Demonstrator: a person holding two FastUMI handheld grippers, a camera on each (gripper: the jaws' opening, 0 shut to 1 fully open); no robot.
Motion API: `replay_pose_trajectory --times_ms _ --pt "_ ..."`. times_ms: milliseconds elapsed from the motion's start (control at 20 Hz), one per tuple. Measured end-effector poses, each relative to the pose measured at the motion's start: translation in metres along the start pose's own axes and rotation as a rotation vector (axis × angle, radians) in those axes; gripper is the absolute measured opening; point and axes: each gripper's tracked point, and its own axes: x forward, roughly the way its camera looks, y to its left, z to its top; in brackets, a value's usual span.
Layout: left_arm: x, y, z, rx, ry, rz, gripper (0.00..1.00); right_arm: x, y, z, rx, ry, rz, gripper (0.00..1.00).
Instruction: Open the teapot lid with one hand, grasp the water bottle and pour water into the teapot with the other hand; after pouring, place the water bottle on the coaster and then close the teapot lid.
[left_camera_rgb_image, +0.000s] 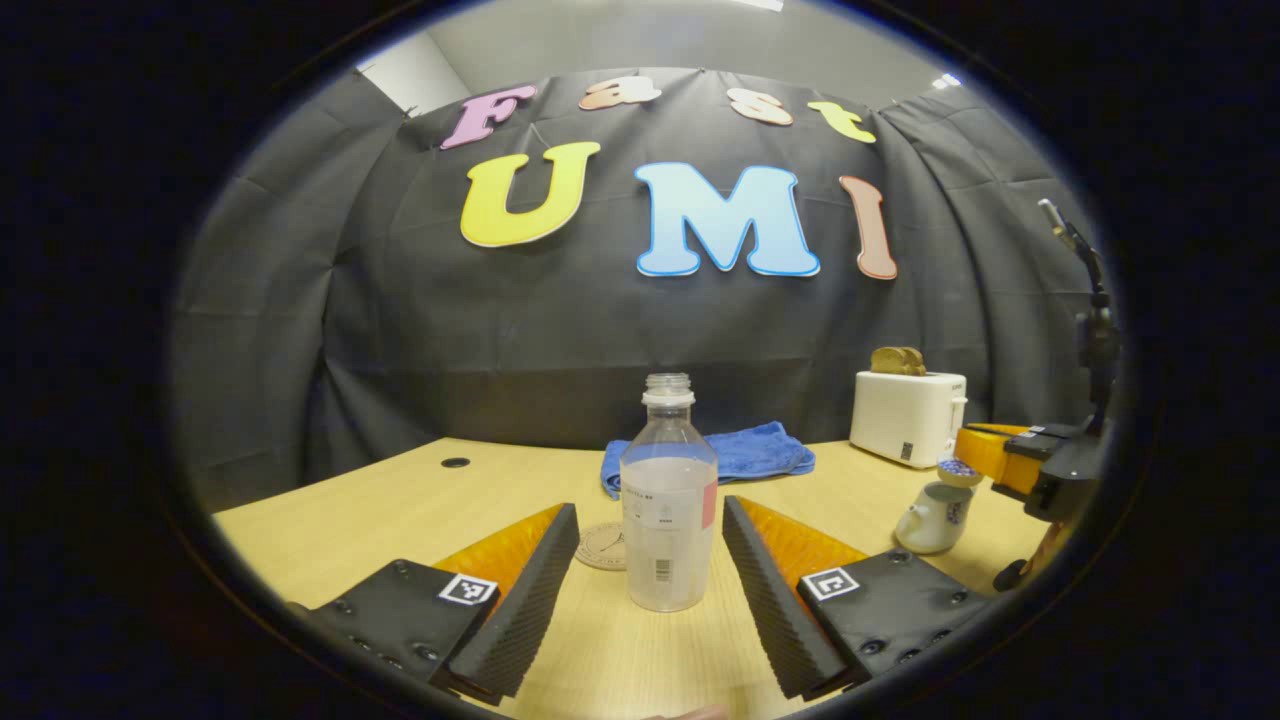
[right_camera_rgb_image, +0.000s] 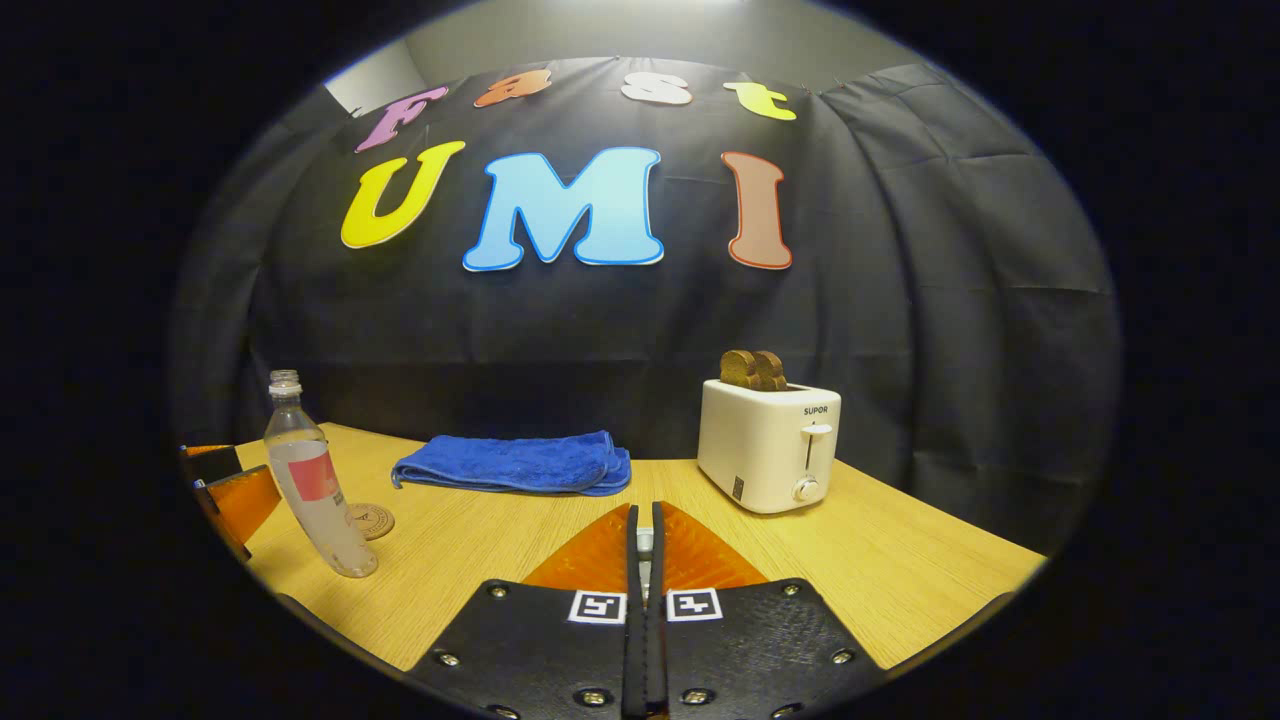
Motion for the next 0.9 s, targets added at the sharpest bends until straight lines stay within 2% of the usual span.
replay_pose_trajectory --times_ms 400,600,900 --pt "0.026 -0.008 -0.007 0.019 0.018 0.007 1.0 -0.021 0.014 0.005 0.009 -0.021 0.061 0.0" --pt "0.055 -0.009 -0.015 0.044 0.033 0.014 1.0 -0.026 0.019 0.007 -0.007 -0.032 0.081 0.0" --pt "0.086 -0.008 -0.025 0.019 0.056 0.013 1.0 -0.028 0.026 0.005 -0.025 -0.035 0.1 0.0"
